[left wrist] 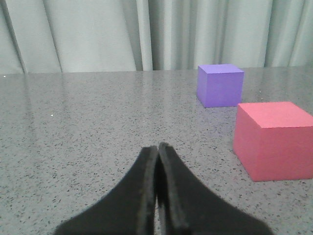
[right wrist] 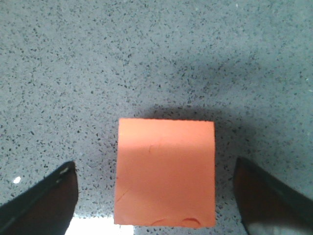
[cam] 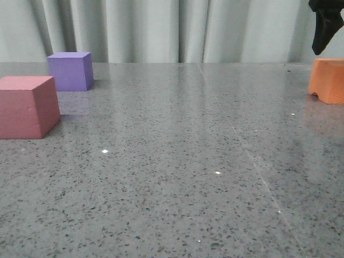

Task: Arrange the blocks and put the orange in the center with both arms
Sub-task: 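Lower the right gripper over the orange cube and close on it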

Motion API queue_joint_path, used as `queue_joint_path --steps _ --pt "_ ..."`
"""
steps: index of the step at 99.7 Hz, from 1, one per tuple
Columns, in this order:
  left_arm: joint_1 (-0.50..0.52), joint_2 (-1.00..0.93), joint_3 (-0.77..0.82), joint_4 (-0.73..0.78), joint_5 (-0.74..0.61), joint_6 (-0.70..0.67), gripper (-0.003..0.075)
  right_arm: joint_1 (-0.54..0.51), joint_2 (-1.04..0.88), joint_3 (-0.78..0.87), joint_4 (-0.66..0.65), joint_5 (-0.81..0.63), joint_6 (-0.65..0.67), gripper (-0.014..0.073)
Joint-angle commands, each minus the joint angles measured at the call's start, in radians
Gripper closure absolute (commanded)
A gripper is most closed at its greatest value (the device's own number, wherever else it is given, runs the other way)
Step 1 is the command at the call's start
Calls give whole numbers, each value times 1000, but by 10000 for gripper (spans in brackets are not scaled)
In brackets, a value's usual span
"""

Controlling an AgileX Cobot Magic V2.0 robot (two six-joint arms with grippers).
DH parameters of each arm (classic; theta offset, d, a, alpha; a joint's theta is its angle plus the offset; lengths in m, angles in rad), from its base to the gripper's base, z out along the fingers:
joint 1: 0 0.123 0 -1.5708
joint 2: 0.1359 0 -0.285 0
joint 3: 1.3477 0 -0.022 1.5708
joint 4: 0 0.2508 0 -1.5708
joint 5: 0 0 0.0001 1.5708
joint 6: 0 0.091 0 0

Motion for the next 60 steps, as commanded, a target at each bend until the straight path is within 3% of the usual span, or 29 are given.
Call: queue_joint_path --steps 1,60 --pt "-8 -33 55 0 -83 -6 739 -7 -26 -34 -13 -56 -4 -42" --pt "-8 -33 55 0 -83 -6 739 -7 80 -34 -13 -66 -3 -9"
